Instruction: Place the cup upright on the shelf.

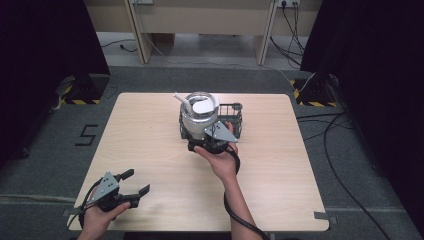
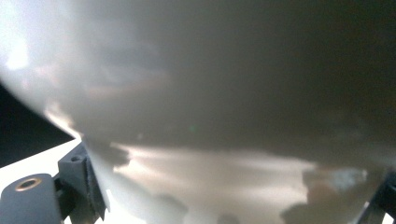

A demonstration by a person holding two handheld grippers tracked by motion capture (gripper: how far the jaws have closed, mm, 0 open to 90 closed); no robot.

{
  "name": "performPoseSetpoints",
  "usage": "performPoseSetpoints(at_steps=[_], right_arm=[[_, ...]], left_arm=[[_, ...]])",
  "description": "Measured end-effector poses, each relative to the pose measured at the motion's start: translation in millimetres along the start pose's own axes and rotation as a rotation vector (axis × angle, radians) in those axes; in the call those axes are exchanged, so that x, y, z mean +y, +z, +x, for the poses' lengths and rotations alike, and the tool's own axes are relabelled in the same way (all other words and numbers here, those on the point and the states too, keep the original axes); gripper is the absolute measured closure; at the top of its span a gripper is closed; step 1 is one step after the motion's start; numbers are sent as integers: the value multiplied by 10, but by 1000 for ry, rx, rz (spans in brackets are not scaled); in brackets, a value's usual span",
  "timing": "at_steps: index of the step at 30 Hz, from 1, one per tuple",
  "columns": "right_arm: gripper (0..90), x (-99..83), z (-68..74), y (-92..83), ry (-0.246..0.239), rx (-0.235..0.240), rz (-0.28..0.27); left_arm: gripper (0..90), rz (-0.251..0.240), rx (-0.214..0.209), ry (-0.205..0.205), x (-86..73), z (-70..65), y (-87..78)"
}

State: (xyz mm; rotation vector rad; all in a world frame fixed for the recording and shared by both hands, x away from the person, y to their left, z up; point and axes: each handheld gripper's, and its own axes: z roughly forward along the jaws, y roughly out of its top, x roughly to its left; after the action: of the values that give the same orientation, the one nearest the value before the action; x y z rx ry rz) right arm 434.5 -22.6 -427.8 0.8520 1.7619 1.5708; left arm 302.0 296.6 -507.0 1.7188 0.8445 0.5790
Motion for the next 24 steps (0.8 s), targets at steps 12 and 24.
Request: performPoseSetpoints(at_steps=[12, 24], right_arm=[[110, 212, -161, 66, 8, -45, -25], [110, 425, -298, 177, 4, -76, -44]], left_arm=[[150, -1, 0, -2, 0, -2, 4], [150, -1, 0, -3, -1, 1, 3]])
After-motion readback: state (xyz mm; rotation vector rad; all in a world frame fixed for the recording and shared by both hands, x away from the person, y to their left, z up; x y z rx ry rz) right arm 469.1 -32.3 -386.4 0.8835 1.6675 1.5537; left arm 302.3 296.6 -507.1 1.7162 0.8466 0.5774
